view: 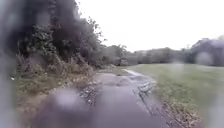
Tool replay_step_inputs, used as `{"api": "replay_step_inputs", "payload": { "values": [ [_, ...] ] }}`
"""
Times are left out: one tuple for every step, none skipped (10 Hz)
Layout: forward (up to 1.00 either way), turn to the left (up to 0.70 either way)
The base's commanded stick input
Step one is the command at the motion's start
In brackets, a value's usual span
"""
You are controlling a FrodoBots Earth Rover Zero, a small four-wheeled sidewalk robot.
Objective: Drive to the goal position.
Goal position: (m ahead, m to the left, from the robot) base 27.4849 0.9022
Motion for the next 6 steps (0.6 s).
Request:
{"api": "replay_step_inputs", "payload": {
  "values": [
    [0.85,-0.34],
    [0.85,-0.34],
    [0.85,-0.34],
    [0.85,-0.16],
    [0.85,-0.03],
    [0.85,-0.01]
  ]
}}
